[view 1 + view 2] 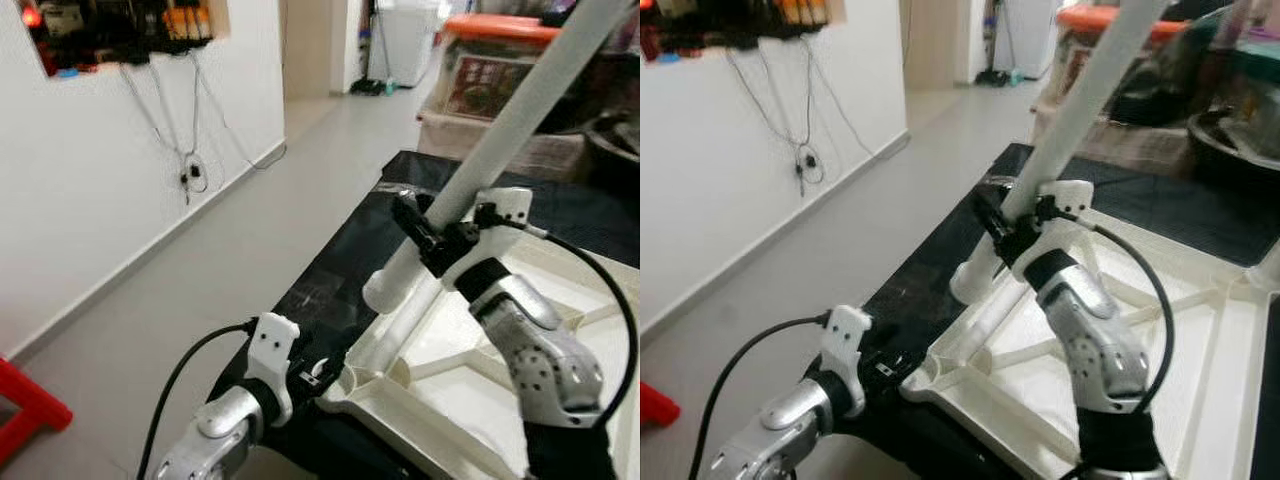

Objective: Building children table

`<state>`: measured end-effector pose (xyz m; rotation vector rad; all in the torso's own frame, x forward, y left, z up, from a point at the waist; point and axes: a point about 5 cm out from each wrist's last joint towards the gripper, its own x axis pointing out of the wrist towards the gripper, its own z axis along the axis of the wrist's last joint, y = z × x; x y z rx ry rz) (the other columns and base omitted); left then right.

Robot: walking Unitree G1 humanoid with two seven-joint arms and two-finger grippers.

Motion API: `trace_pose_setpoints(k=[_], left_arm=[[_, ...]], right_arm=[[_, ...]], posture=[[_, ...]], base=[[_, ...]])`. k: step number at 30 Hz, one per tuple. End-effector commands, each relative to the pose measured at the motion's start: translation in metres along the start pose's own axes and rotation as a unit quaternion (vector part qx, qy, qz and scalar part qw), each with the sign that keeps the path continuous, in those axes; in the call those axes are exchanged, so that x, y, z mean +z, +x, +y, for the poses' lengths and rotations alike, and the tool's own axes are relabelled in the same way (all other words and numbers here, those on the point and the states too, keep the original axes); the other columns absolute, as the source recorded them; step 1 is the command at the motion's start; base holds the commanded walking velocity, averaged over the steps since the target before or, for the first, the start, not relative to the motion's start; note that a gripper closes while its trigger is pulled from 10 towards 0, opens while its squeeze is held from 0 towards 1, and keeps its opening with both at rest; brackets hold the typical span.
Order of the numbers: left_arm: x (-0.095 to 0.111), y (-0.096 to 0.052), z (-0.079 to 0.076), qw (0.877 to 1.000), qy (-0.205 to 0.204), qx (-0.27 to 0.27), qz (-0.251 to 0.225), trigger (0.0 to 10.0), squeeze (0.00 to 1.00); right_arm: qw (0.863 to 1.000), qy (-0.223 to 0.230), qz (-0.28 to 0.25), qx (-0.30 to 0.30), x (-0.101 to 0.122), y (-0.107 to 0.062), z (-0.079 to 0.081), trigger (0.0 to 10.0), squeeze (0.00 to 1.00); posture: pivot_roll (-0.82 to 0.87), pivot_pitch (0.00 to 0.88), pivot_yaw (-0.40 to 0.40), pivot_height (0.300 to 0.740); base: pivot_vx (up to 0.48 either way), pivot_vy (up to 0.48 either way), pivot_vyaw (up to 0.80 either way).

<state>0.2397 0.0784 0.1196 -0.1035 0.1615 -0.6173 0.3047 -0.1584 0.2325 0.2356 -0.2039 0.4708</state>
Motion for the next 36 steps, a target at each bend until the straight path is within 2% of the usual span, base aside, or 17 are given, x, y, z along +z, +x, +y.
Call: trace_pose_setpoints(k=[1, 4, 15, 36], left_arm=[[-0.0011, -0.0016, 0.0014, 1.000, 0.001, 0.005, 0.000, 10.0, 0.00], [-0.0016, -0.0013, 0.0009, 1.000, 0.002, 0.005, 0.001, 10.0, 0.00], [0.0004, -0.0010, 0.0025, 1.000, 0.012, 0.018, -0.004, 10.0, 0.00], [0.0025, -0.0001, 0.0031, 1.000, 0.012, 0.023, -0.008, 10.0, 0.00]], right_arm=[[1.000, 0.000, -0.005, 0.004, 0.0023, -0.0019, 0.0004, 10.0, 0.00], [1.000, 0.001, -0.004, 0.002, 0.0016, -0.0025, -0.0007, 10.0, 0.00], [1.000, -0.016, -0.004, -0.026, 0.0008, -0.0022, -0.0071, 10.0, 0.00], [1.000, -0.016, -0.002, -0.022, -0.0016, -0.0028, -0.0062, 10.0, 0.00]], posture=[[0.13, 0.000, -0.066, 0.740], [0.13, 0.000, -0.065, 0.740], [0.13, 0.000, -0.072, 0.740], [0.13, 0.000, -0.069, 0.740]], base=[[-0.270, 0.000, 0.00], [-0.304, 0.000, 0.00], [0.000, 0.000, 0.00], [0.000, 0.000, 0.00]])
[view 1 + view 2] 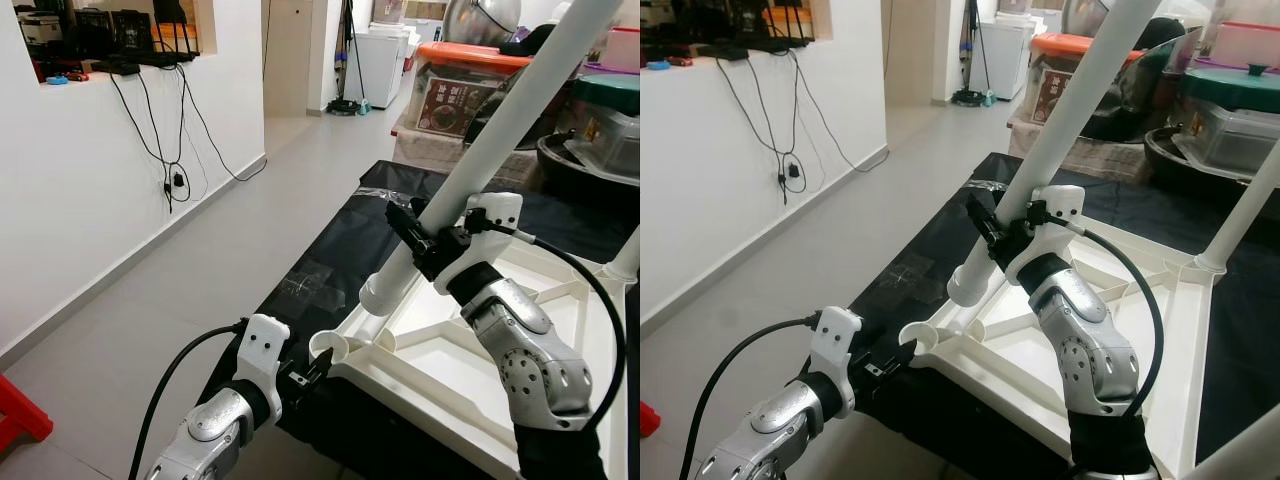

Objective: Building children table

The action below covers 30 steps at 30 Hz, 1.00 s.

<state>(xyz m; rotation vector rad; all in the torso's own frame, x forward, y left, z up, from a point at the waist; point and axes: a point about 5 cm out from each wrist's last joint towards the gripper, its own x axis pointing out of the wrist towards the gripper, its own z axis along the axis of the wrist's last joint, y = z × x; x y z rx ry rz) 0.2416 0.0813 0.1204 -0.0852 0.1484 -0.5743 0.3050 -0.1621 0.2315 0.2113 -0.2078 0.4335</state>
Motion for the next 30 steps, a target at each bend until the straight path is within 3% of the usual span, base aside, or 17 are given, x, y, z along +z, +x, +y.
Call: trace_pose_setpoints(k=[1, 30], left_arm=[[0.0012, 0.0002, -0.0002, 1.000, 0.002, 0.001, -0.003, 10.0, 0.00], [0.0035, 0.0028, 0.0017, 1.000, 0.003, 0.008, -0.013, 10.0, 0.00]], right_arm=[[1.000, -0.002, -0.001, -0.005, -0.0016, -0.0011, -0.0026, 10.0, 0.00], [1.000, -0.008, -0.007, -0.003, -0.0012, 0.0008, -0.0007, 10.0, 0.00]], posture=[[0.13, 0.000, -0.069, 0.740], [0.13, 0.000, -0.072, 0.740]], base=[[0.000, 0.000, 0.00], [0.000, 0.000, 0.00]])
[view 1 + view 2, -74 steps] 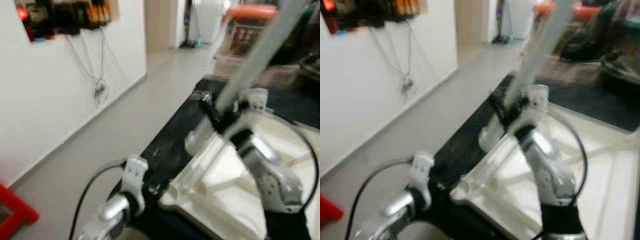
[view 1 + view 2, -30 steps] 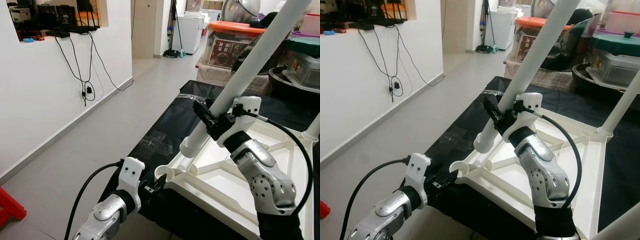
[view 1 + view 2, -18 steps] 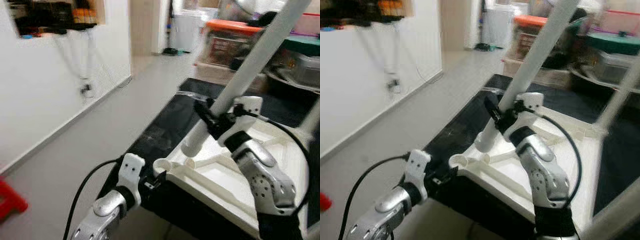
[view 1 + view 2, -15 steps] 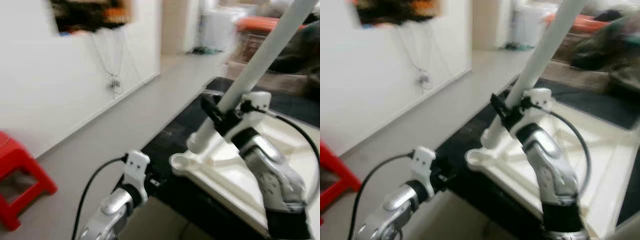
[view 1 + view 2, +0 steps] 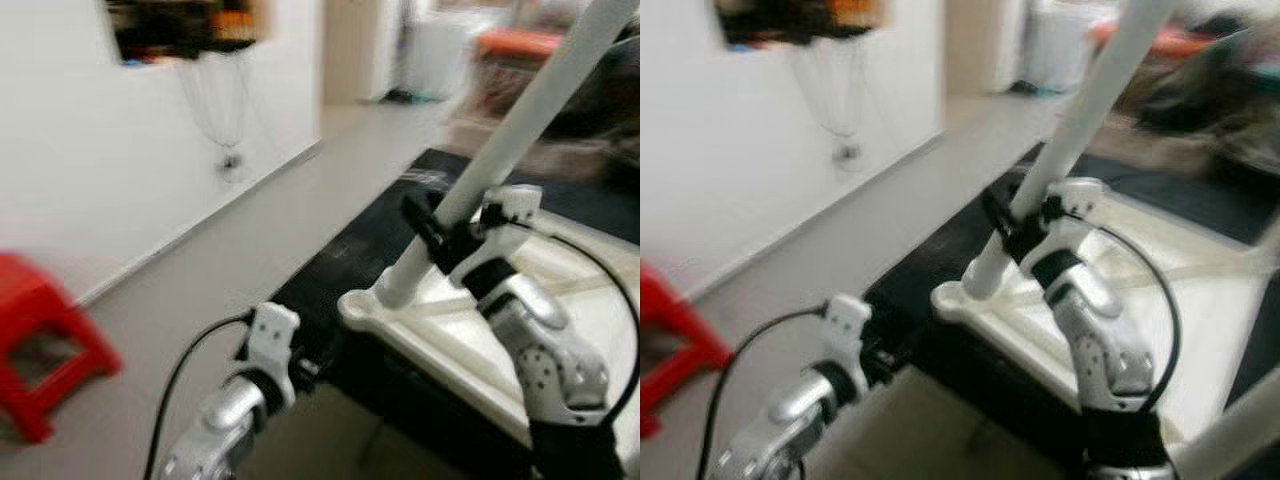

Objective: Building children table

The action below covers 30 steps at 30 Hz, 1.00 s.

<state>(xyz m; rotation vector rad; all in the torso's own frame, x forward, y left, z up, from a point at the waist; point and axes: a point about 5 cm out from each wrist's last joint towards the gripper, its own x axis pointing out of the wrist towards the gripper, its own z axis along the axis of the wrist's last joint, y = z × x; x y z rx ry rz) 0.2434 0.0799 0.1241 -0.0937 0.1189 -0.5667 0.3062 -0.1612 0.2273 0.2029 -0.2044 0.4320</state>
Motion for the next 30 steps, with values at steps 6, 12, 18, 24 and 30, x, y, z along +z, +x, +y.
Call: trace_pose_setpoints(k=[6, 12, 18, 24, 30], left_arm=[[0.000, 0.001, 0.002, 1.000, 0.003, 0.005, 0.001, 10.0, 0.00], [0.001, 0.001, 0.003, 1.000, 0.004, 0.006, -0.002, 10.0, 0.00], [0.002, 0.002, 0.004, 1.000, 0.005, 0.008, -0.006, 10.0, 0.00], [0.002, 0.001, 0.003, 1.000, 0.003, 0.007, -0.005, 10.0, 0.00], [0.003, 0.000, -0.001, 1.000, 0.000, 0.002, -0.006, 10.0, 0.00]], right_arm=[[1.000, -0.004, -0.011, -0.001, 0.004, 0.001, 0.000, 10.0, 0.00], [1.000, -0.005, -0.014, 0.001, 0.005, 0.001, 0.001, 10.0, 0.00], [1.000, -0.004, -0.017, 0.003, 0.005, 0.003, 0.002, 10.0, 0.00], [1.000, -0.001, -0.022, 0.009, 0.008, 0.006, 0.004, 10.0, 0.00], [0.999, 0.009, -0.026, 0.033, 0.011, 0.017, 0.006, 10.0, 0.00]], posture=[[0.13, 0.000, -0.070, 0.740], [0.13, 0.000, -0.070, 0.740], [0.13, 0.000, -0.072, 0.740], [0.13, 0.000, -0.073, 0.740], [0.13, 0.000, -0.067, 0.740]], base=[[0.000, 0.000, 0.00], [0.000, 0.000, 0.00], [0.000, 0.000, 0.00], [0.000, 0.000, 0.00], [0.000, 0.000, 0.00]])
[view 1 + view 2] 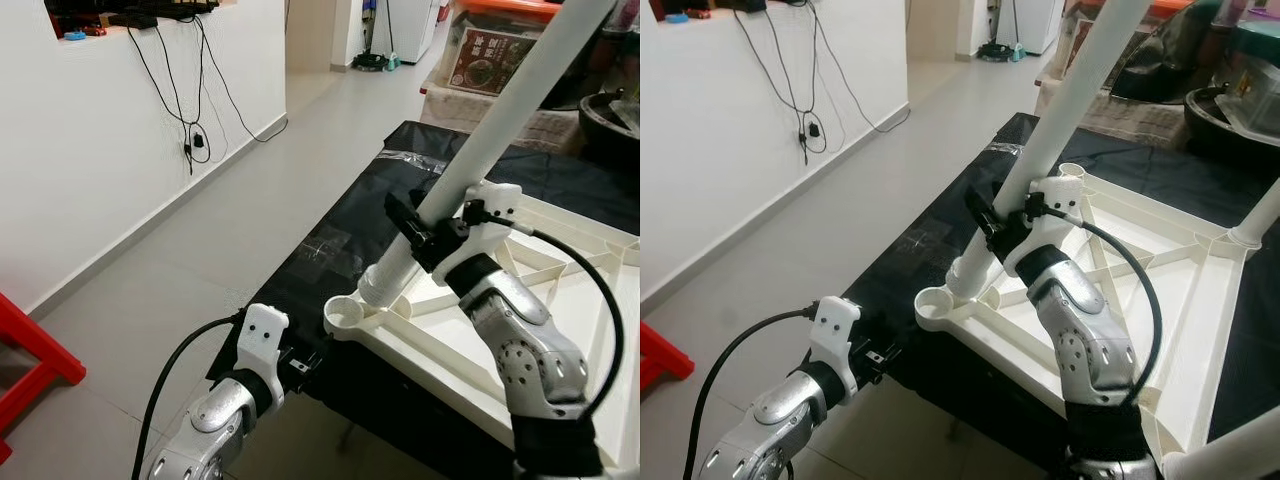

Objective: Building children table

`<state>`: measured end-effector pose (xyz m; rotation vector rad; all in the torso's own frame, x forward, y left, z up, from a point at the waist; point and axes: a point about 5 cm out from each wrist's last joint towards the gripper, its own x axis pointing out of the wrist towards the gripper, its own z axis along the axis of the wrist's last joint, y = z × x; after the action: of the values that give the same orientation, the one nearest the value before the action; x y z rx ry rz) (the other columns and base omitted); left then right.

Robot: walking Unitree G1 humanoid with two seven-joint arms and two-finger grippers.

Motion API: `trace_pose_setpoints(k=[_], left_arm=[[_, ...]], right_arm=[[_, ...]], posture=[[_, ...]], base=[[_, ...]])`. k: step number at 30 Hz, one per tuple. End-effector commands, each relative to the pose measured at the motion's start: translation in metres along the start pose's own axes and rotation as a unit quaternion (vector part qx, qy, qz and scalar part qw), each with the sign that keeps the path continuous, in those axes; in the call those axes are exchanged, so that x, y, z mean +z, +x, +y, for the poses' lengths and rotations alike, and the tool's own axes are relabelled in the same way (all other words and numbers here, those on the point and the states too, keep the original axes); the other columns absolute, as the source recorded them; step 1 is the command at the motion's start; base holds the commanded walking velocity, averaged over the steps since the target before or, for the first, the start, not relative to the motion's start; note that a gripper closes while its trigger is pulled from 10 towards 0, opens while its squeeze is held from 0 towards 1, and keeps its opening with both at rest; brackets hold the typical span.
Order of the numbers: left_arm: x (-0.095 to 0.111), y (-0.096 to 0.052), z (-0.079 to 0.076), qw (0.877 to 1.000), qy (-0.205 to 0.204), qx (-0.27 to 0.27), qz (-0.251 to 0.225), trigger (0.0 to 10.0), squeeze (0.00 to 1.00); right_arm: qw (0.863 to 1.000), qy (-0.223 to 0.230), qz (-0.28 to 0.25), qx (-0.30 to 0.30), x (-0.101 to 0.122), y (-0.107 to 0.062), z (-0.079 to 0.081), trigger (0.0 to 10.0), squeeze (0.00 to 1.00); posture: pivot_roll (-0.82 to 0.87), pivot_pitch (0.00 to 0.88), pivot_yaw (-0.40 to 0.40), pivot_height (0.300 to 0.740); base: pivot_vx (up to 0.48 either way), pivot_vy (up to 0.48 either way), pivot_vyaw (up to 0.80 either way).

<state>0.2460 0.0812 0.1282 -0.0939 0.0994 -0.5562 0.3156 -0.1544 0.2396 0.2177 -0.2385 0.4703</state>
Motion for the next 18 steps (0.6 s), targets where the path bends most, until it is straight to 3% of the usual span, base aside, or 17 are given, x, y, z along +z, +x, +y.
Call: trace_pose_setpoints(k=[1, 4, 11, 18], left_arm=[[-0.001, -0.001, -0.004, 1.000, -0.004, -0.005, 0.003, 10.0, 0.00], [0.006, -0.005, -0.009, 1.000, -0.011, -0.010, -0.004, 10.0, 0.00], [0.012, -0.011, -0.014, 1.000, -0.017, -0.014, -0.007, 10.0, 0.00], [0.027, -0.026, -0.025, 0.999, -0.023, -0.019, -0.016, 10.0, 0.00]], right_arm=[[1.000, 0.003, -0.008, 0.020, 0.003, 0.006, 0.003, 10.0, 0.00], [0.998, 0.004, 0.002, 0.063, 0.007, 0.019, 0.004, 10.0, 0.00], [0.995, 0.007, 0.014, 0.104, 0.010, 0.027, 0.007, 10.0, 0.00], [0.988, 0.015, 0.034, 0.149, 0.002, 0.045, 0.016, 10.0, 0.00]], posture=[[0.13, 0.000, -0.067, 0.740], [0.14, 0.017, -0.074, 0.740], [0.15, 0.073, -0.082, 0.740], [0.16, 0.205, -0.099, 0.740]], base=[[0.000, 0.000, 0.00], [0.000, 0.000, 0.00], [0.000, 0.000, 0.00], [0.000, 0.000, 0.00]])
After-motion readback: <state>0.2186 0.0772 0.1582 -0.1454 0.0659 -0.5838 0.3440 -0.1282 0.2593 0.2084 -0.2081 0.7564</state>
